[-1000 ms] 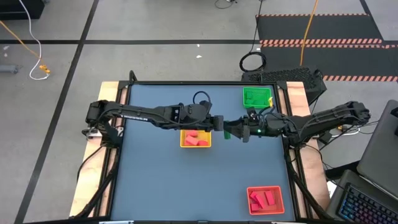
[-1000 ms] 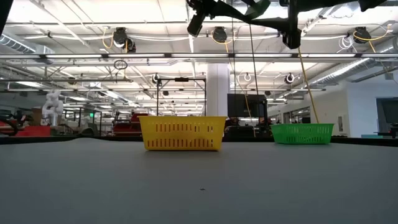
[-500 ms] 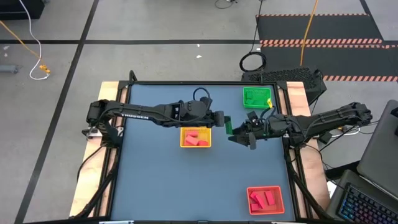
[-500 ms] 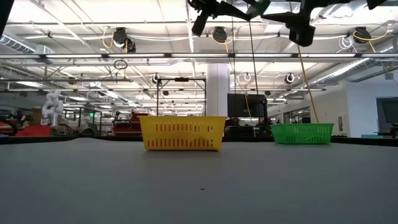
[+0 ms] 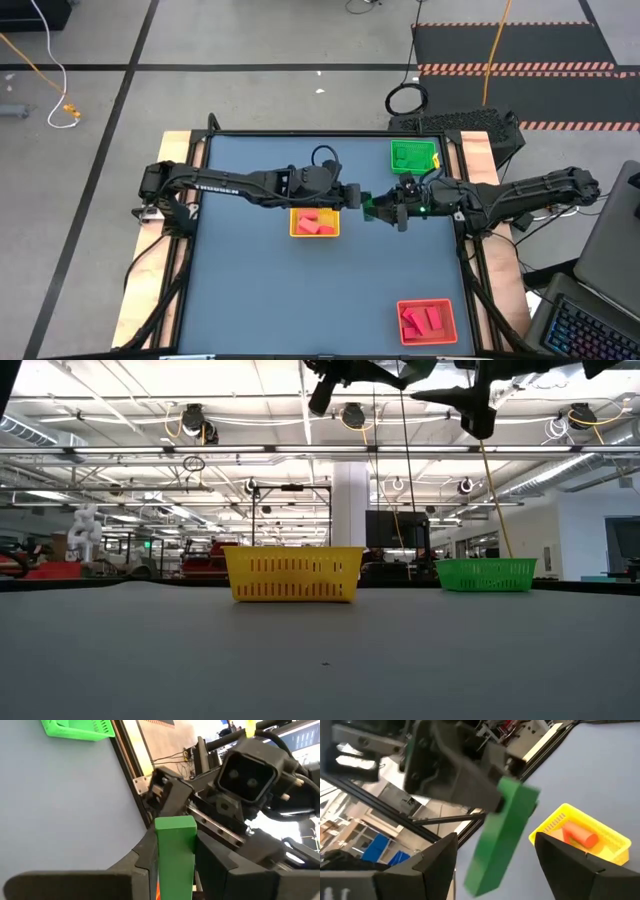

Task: Sort & place blocks by color
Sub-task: Put the green block into the green basket

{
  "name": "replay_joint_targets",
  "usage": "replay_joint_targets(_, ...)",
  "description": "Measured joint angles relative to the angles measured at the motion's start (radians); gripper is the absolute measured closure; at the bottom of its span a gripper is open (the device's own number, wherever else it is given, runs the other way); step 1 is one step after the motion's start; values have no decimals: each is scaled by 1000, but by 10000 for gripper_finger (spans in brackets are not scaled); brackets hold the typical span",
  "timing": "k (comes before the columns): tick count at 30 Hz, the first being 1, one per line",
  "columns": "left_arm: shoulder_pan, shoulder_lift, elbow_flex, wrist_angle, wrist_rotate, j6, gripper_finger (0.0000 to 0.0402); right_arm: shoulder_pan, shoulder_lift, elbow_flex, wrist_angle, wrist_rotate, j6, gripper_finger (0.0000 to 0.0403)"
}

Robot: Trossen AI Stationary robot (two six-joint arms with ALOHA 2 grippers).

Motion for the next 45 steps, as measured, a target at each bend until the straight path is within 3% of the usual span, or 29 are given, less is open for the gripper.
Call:
replay_joint_targets(3, 0, 0, 0, 10, -3, 8, 307, -10, 9, 0, -2, 0, -16, 180)
replay_joint_targets(9, 0, 1, -3, -6, -14, 61, 307, -17, 40, 2, -12, -26, -17, 302)
replay_joint_targets(12, 1, 1, -3, 5, 7, 104, 306, -17, 41, 2, -22, -23, -29, 308)
replay_joint_targets(14, 7, 1, -3, 13, 24, 112, 273, -16, 41, 2, -20, -9, -47, 308)
replay_joint_targets(16, 15, 1, 0, 52, 68, 105, 215, -18, 43, 0, -17, 4, -61, 355)
replay_joint_targets(21, 56, -1, 0, 68, 192, 95, 80, -40, 41, 0, -25, 27, -61, 359)
replay_joint_targets(26, 93, -30, 0, 100, 246, 93, 12, -88, 36, 0, -51, 28, -63, 359)
replay_joint_targets(32, 115, -130, 0, 59, 260, 119, 15, -196, -4, 0, -231, 59, -59, 359)
replay_joint_targets(39, 105, -247, 0, 39, 254, 170, 53, -371, -85, 0, -589, 205, -30, 359)
replay_joint_targets(45, 61, -278, 0, 41, 244, 177, 83, -527, -118, 0, -688, 213, -27, 359)
